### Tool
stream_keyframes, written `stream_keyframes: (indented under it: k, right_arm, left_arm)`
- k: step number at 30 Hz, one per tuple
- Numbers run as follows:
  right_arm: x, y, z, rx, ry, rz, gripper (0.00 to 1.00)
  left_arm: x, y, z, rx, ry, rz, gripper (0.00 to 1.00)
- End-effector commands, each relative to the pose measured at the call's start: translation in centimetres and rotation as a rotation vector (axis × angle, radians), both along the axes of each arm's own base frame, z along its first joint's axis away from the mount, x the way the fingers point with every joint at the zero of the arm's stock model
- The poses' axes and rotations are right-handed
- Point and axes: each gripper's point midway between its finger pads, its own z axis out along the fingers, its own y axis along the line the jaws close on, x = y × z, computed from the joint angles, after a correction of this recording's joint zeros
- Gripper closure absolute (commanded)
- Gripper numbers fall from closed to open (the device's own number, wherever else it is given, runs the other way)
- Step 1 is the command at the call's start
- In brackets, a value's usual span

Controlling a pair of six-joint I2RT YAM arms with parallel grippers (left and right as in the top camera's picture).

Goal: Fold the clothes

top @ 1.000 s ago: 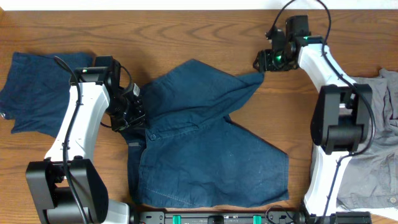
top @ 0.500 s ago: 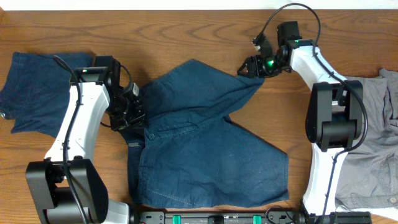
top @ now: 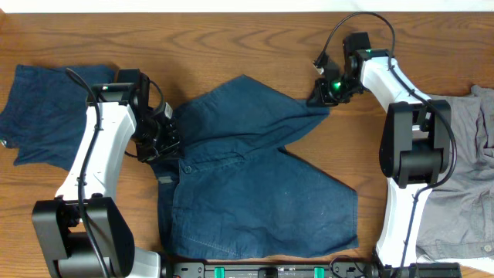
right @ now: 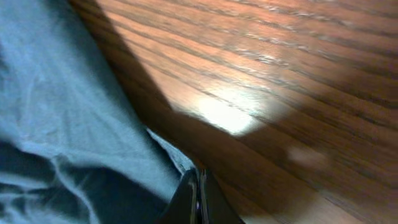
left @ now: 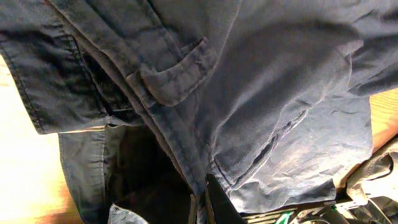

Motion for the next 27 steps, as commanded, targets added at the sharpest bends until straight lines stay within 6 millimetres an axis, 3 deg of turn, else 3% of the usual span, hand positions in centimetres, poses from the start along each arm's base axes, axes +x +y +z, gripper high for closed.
stream_keyframes:
  k: [1,3,5,7,11,15,23,24,26,27]
  right_arm:
    - [0.2,-1.0,-0.9,-0.063,0.027,-0.049,0.99]
    - [0.4,-3.6,-1.1,-0.161,0.079,-0.198,0.99]
    - [-0.2,-8.5,-1.2,-0.349,0.170,-0.465,0.99]
    - [-1.4,-12.2,-0.5,-0.485,0.222,-0.651,0.99]
    - [-2.4,-16.0,1.6,-0.606,0.213,-0.768,0.99]
    - [-2.3,-16.4,3.6,-0.596,0.170,-0.733,0.99]
    - [-3.4,-13.6,9.1,-0.456,0.083,-0.529,0.98]
    - [-3.8,-13.4,9.6,-0.458,0.076,-0.496,0.96]
    - [-5.3,-13.4,10.3,-0.493,0.093,-0.432,0.81]
    - [-6.1,-13.9,10.5,-0.528,0.113,-0.426,0.80]
  left_arm:
    - [-0.3,0.2,-0.3,0.012,0.006,-0.019,0.94]
    - [-0.3,0.2,-0.3,0.012,0.005,-0.019,0.94]
    - [-0.3,0.3,-0.3,0.017,0.007,-0.019,0.94]
    - [-0.3,0.3,-0.3,0.022,0.006,-0.020,0.94]
    - [-0.2,0.3,-0.3,0.022,0.001,-0.020,0.94]
    - [0.0,0.3,-0.4,0.022,-0.007,-0.019,0.94]
    - [0.1,0.3,-0.4,0.023,-0.010,-0.019,0.94]
    - [0.1,0.3,-0.4,0.023,-0.010,-0.019,0.94]
    - [0.2,0.3,-0.4,0.022,-0.012,-0.019,0.94]
    - [0.2,0.3,-0.4,0.023,-0.013,-0.019,0.94]
